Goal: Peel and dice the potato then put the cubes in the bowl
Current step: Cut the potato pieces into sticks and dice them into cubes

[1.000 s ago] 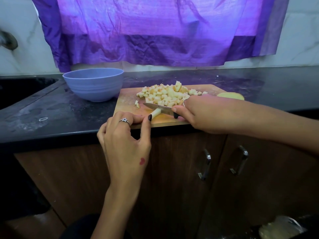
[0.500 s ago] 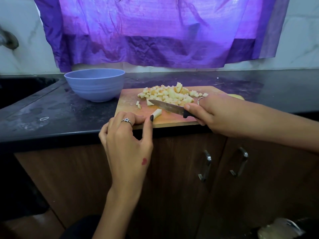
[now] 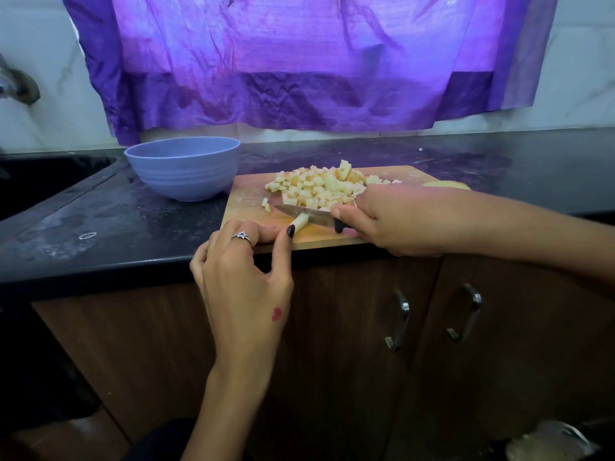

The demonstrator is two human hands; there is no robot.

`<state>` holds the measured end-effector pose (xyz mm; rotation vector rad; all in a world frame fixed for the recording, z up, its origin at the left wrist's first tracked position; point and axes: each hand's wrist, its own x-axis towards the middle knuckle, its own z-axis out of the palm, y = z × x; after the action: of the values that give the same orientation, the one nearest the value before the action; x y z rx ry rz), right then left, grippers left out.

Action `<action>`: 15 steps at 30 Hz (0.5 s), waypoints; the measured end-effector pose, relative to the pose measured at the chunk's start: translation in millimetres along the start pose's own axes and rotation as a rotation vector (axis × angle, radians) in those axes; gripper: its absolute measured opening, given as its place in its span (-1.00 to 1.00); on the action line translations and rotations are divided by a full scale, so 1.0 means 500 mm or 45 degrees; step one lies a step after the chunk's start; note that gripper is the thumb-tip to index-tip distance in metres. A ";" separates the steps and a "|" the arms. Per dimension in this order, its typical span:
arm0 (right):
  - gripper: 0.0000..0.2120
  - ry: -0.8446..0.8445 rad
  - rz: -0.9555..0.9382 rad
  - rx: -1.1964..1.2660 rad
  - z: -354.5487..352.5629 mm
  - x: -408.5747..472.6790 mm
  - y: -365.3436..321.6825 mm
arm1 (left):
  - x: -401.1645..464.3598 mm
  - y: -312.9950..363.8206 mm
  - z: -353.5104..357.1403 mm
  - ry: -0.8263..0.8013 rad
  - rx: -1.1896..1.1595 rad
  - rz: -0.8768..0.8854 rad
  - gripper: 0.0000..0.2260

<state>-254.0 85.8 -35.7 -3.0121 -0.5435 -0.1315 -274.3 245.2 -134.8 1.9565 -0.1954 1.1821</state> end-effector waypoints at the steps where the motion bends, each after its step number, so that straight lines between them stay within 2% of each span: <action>1: -0.61 0.054 0.004 0.061 -0.001 -0.007 0.002 | 0.000 0.000 0.001 -0.002 0.006 0.004 -0.95; 4: -0.67 0.144 0.051 0.196 0.000 -0.023 0.010 | 0.001 -0.003 0.003 0.007 0.016 -0.002 -0.91; 7: -0.52 0.167 0.040 0.078 -0.006 -0.035 0.010 | 0.000 -0.004 0.003 -0.004 -0.001 -0.006 -0.90; 15: -0.48 0.084 -0.013 0.043 0.007 -0.021 0.003 | 0.000 -0.002 0.002 -0.005 0.005 0.005 -0.90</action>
<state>-263.1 81.0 -40.2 -2.9603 -0.5487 -0.2195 -272.9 245.2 -135.5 1.9632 -0.1992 1.1821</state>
